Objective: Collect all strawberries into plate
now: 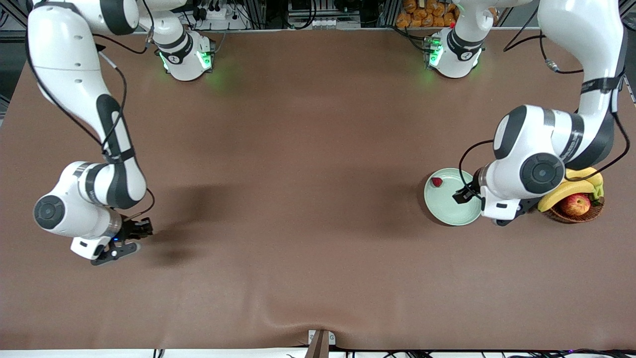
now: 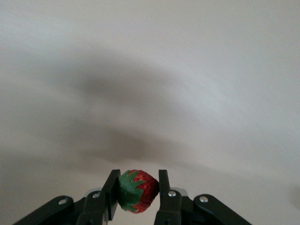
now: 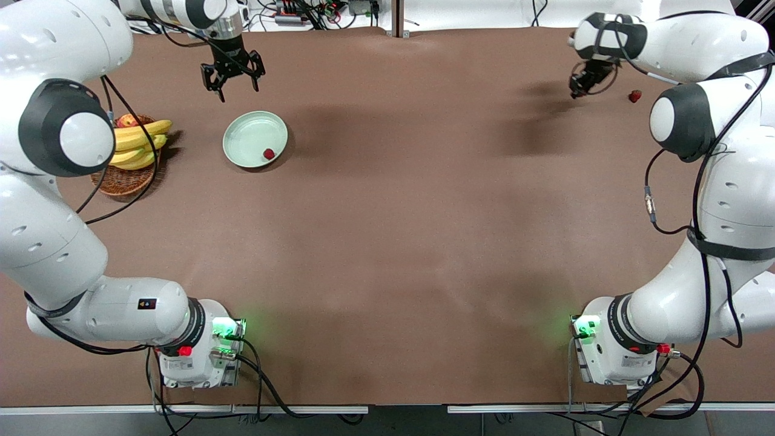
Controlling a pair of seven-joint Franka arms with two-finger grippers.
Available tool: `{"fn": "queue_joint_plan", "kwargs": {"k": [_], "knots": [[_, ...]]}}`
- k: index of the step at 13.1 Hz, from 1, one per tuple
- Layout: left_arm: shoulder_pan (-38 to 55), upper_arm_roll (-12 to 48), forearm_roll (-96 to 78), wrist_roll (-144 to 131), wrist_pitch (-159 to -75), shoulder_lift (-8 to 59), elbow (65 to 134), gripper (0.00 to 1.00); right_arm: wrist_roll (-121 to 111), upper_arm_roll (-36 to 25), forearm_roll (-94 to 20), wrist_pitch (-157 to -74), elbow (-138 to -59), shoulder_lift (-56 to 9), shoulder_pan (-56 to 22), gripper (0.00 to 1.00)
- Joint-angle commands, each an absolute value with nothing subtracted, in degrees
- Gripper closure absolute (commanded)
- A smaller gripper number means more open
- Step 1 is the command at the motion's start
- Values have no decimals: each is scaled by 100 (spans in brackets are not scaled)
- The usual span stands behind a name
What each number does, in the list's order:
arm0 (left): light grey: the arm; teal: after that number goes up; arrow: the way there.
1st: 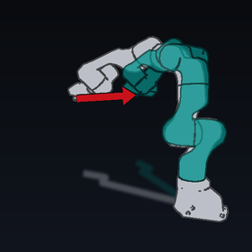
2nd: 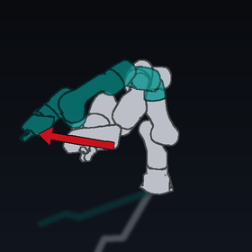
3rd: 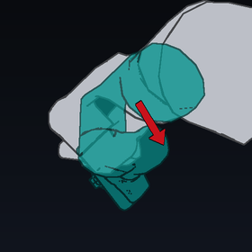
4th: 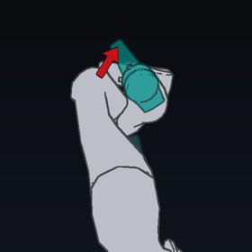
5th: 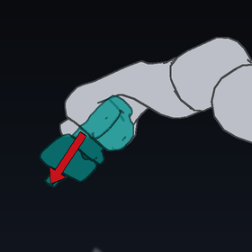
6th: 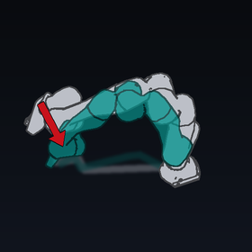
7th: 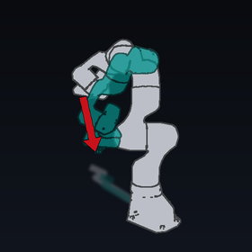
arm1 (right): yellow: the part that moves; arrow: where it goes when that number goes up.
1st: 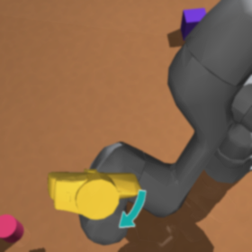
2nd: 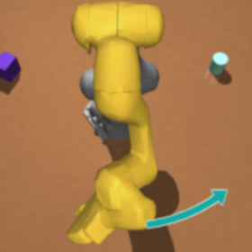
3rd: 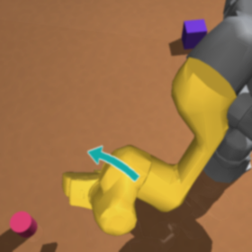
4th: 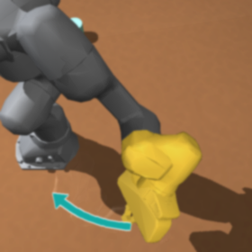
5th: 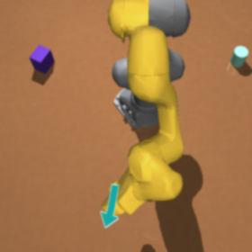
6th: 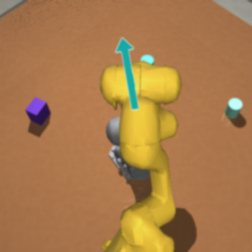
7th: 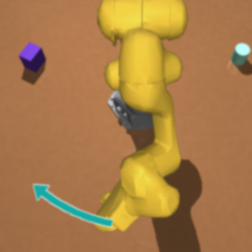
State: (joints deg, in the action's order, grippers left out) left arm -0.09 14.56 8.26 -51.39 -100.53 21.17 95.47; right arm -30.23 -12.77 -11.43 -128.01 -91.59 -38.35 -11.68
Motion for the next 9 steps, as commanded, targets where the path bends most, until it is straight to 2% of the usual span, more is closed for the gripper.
{"fn": "queue_joint_plan", "kwargs": {"k": [1, 5, 9], "knots": [[-44, 1625, 861, -4983, -9958, 1820, 9580, 0, -3076, -1318, -1414, -12762, -9124, -3665, -2010, 100], [-44, 1670, 853, -4809, -9617, 1547, 9397, 0, -3059, -1327, -2118, -12910, -8948, -3761, -3127, 100], [-53, 1670, 668, -4579, -9343, 1547, 9044, 0, -2744, -1318, -2389, -13841, -8912, -4165, -4032, 100]]}}
